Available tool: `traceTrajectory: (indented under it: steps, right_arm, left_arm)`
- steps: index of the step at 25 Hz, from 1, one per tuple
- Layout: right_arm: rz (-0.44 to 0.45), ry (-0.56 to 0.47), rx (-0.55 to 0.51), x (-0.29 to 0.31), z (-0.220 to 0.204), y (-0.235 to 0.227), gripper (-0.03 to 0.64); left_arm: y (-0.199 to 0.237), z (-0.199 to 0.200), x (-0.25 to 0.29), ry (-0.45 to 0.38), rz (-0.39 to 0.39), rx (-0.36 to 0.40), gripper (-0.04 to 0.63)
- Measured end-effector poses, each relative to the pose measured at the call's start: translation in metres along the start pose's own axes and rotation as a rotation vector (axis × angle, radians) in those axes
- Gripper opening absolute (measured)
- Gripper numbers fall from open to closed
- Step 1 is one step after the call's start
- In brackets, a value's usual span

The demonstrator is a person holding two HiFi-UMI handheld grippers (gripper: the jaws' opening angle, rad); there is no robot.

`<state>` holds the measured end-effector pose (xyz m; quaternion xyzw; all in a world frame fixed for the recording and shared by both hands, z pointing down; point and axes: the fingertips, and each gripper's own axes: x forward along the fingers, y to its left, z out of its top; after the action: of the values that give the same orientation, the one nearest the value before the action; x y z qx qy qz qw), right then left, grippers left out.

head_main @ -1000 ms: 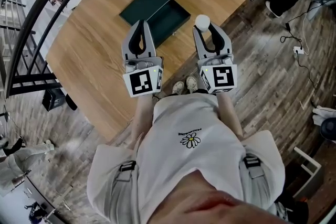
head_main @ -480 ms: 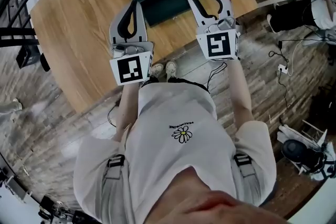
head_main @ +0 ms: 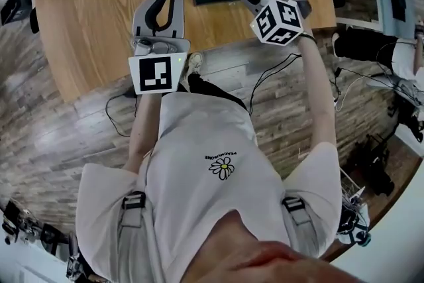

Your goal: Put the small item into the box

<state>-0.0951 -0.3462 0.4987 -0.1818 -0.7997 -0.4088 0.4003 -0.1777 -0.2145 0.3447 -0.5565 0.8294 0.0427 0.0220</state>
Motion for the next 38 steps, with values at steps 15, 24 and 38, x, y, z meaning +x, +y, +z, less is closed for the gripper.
traceTrajectory:
  steps: [15, 24, 38]
  right_arm:
    - [0.464, 0.199, -0.167, 0.104, -0.053, 0.047, 0.156]
    - [0.475, 0.214, -0.130, 0.108, -0.052, 0.053, 0.161]
    - [0.389, 0.189, -0.031, 0.083, -0.034, 0.025, 0.210]
  left_arm:
    - [0.023, -0.053, -0.029, 0.096, 0.043, -0.045, 0.017]
    - [0.038, -0.058, -0.030, 0.088, 0.103, -0.065, 0.017]
    - [0.023, -0.032, -0.014, 0.039, 0.025, 0.005, 0.017]
